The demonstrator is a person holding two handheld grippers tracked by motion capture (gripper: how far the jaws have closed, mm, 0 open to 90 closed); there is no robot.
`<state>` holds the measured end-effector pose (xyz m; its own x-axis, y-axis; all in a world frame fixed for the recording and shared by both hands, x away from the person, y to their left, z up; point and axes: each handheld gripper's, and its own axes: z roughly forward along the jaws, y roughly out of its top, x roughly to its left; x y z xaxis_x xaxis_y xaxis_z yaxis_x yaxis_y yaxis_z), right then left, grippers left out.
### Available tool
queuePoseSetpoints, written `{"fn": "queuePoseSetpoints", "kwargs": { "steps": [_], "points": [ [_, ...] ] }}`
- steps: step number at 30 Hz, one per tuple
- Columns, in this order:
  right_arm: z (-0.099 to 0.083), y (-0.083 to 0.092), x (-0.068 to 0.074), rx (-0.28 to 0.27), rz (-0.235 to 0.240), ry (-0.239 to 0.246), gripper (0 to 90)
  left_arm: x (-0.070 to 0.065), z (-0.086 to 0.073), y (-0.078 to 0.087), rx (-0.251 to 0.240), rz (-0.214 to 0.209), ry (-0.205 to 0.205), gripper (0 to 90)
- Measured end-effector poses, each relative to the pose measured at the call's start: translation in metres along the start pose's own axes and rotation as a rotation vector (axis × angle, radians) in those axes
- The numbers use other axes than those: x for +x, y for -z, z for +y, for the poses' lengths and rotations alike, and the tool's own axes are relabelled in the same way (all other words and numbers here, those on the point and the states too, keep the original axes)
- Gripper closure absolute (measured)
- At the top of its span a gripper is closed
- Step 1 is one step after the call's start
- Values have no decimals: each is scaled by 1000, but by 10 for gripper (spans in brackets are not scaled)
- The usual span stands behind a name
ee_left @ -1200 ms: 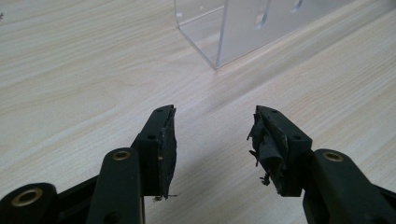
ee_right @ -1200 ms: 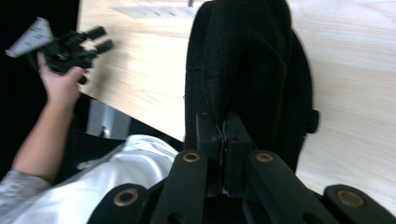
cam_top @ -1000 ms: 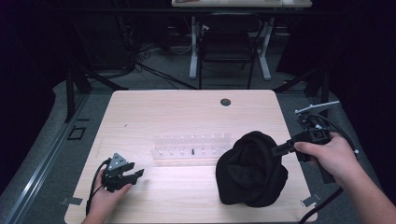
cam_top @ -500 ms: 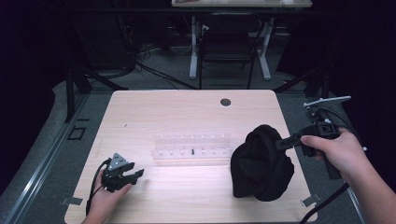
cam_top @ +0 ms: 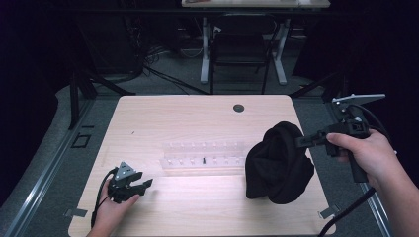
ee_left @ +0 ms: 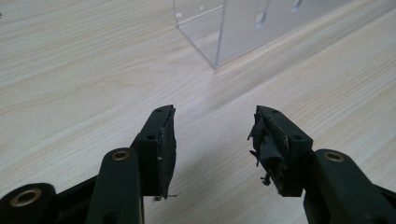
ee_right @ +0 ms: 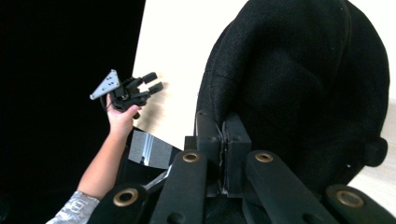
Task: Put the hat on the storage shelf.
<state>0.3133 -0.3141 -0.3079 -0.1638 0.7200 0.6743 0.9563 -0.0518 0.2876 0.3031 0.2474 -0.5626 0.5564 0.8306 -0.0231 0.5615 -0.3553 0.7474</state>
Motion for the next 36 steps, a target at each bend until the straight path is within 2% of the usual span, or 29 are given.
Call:
{"fn": "queuePoseSetpoints", "kwargs": {
  "steps": [5,19,21,36],
  "points": [
    [4,1,4,3,-1,4,885,0,0,0,0,1,-1,486],
    [20,0,23,-9,44,18,884,1,0,0,-2,0,3,462],
    [24,-2,29,-18,54,26,884,1,1,1,11,-5,0,459],
    [44,-17,55,-14,100,62,884,2,1,2,10,-3,4,450]
  ]
}}
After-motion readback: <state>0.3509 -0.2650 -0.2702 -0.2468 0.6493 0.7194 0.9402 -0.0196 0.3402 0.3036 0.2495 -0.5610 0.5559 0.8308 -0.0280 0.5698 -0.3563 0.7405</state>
